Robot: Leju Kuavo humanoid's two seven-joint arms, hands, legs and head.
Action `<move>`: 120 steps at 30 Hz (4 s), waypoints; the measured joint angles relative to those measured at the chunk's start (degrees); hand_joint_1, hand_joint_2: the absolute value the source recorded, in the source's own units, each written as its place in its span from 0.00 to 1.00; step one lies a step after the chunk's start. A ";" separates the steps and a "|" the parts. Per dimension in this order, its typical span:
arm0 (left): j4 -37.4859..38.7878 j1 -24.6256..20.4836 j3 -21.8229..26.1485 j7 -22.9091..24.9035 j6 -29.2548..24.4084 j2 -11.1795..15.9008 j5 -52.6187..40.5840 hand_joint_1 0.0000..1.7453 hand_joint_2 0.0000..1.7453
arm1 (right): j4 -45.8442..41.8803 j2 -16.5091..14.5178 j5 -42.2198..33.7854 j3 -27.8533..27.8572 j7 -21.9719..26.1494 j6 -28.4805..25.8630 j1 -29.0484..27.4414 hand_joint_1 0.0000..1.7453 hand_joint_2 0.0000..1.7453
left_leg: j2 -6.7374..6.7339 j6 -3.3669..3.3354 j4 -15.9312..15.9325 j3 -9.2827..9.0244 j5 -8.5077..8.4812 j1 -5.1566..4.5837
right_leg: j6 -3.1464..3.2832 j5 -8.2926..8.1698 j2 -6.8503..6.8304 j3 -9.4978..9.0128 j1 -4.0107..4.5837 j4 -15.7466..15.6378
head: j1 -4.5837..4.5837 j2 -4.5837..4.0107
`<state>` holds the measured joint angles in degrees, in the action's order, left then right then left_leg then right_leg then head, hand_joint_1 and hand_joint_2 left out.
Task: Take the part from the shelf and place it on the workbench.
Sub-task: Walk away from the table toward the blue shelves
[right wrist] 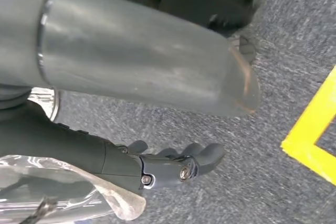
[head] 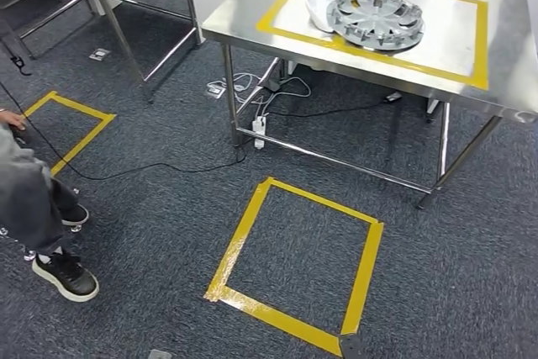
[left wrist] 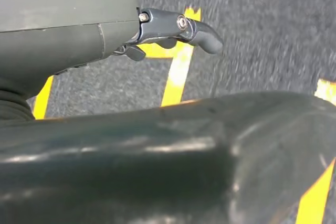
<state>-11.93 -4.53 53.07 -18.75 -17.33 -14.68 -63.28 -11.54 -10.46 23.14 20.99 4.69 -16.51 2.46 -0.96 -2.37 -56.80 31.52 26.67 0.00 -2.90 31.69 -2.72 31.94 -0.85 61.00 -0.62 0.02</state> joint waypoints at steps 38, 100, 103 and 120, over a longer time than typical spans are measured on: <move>0.00 -0.21 0.59 -4.13 -2.97 0.34 0.38 0.00 0.00 | -0.03 0.71 -7.27 13.22 4.12 8.37 0.70 0.00 0.00 | 6.03 -0.34 -1.09 1.39 -0.50 -0.89 | 1.03 -0.84 5.48 0.82 0.32 2.29 | -0.08 0.00; 0.00 0.61 2.26 0.43 -0.85 -0.11 -0.33 0.00 0.00 | 0.41 -0.65 14.56 -2.13 -7.46 10.35 0.04 0.00 0.00 | 4.82 -0.32 -1.46 1.00 0.42 -0.32 | -0.14 1.79 3.37 3.59 0.16 7.60 | -0.68 0.00; 0.00 0.39 2.15 0.49 -0.77 -0.23 -0.56 0.00 0.00 | 0.51 -0.44 14.82 -2.69 -7.49 10.81 -0.02 0.00 0.00 | 7.02 0.38 -1.89 1.45 0.50 -0.15 | 0.23 -2.09 8.00 -0.45 -0.24 -2.03 | -0.70 0.00; 0.00 0.47 1.99 0.83 -0.50 -0.33 -1.30 0.00 0.00 | 0.59 -0.22 16.05 -4.03 -7.83 12.15 0.00 0.00 0.00 | -3.71 1.68 -2.37 1.73 0.79 -0.63 | 0.65 -0.04 -4.13 -3.87 0.50 -3.99 | -0.22 0.00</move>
<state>-11.93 -4.06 55.07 -17.92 -17.82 -15.01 -64.59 -10.95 -10.68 39.19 16.96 -3.14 -4.36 2.46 -4.67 -0.69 -59.16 33.25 27.46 -0.64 -2.25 31.65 -6.85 28.07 -0.35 57.01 -0.84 0.02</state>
